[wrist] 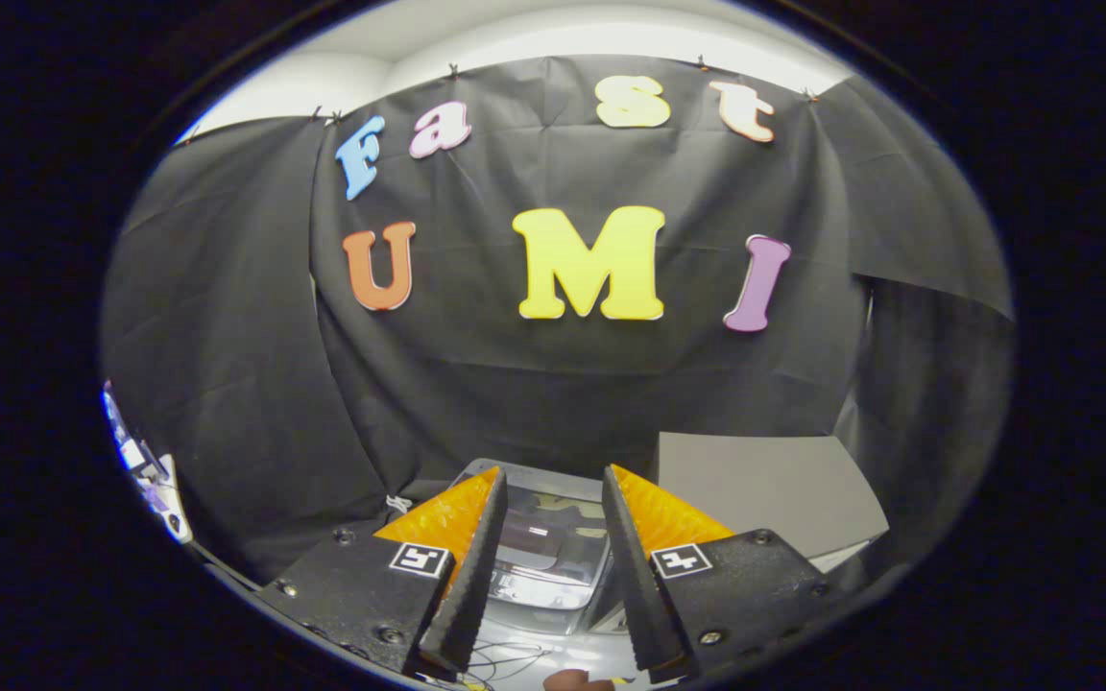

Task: Put the clothes into the washing machine and then close the washing machine lid.

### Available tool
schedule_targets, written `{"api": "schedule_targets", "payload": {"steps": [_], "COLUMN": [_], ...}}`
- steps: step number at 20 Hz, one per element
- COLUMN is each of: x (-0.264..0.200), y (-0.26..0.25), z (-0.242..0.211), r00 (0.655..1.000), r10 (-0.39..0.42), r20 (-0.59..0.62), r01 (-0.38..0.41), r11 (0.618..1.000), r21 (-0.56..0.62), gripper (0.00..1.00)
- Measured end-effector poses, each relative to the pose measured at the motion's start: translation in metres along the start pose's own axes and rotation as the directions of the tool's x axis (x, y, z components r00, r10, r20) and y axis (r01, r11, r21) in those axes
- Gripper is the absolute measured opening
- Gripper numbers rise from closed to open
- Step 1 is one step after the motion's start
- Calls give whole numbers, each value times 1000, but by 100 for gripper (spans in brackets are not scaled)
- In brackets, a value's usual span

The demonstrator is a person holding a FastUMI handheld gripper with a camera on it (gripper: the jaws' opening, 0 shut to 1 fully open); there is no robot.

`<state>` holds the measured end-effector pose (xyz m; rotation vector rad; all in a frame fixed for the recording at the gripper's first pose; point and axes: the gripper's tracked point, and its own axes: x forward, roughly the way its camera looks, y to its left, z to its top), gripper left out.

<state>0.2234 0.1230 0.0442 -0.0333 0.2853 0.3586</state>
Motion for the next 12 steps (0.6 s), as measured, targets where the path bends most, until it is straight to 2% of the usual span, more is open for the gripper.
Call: {"api": "schedule_targets", "payload": {"steps": [3,5,6,12], "x": [-50,-85,-99,-156], "y": [-27,-39,-49,-69], "z": [-6,-11,-16,-18], "r00": [998,995,994,981], "r10": [-31,-37,-47,-67], "r20": [61,91,102,183], "r01": [30,33,43,66], "r11": [999,999,998,998], "r21": [25,41,42,9], "gripper": [63,76,79,79]}}
